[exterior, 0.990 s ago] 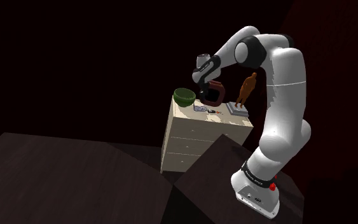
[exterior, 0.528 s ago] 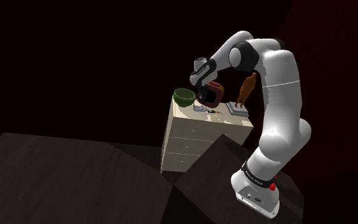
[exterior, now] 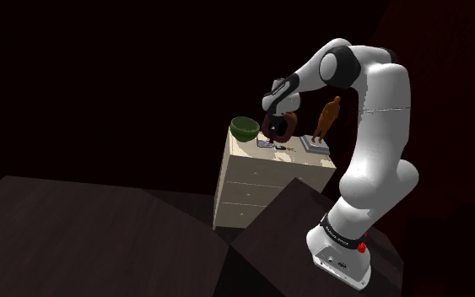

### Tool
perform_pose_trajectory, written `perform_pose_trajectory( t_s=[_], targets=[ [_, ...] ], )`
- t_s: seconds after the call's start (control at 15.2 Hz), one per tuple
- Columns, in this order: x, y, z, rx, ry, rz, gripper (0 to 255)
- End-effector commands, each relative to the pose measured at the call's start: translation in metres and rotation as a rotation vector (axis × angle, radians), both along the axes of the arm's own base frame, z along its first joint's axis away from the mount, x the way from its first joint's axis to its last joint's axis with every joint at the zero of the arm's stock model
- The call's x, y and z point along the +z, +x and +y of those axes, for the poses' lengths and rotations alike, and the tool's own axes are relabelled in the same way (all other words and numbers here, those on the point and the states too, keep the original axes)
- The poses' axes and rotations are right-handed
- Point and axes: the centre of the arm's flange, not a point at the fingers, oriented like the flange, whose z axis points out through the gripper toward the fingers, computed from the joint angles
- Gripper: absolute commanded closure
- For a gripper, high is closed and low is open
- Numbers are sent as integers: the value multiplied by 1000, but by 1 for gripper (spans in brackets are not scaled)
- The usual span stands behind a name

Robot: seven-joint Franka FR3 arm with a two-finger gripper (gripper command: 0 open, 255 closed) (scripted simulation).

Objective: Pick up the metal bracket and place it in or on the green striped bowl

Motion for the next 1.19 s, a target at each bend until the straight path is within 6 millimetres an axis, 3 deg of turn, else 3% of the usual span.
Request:
perform_pose_trajectory(
  t_s=[0.0, 0.33, 0.86, 0.92, 1.12],
  targets=[
    [-9, -6, -3, 13, 17, -18, 0],
    [-33, -9, -5, 13, 17, -18, 0],
    [-33, -9, -5, 13, 17, -18, 0],
    [-33, -9, -5, 13, 17, -18, 255],
    [-33, -9, -5, 13, 17, -18, 255]
  ],
)
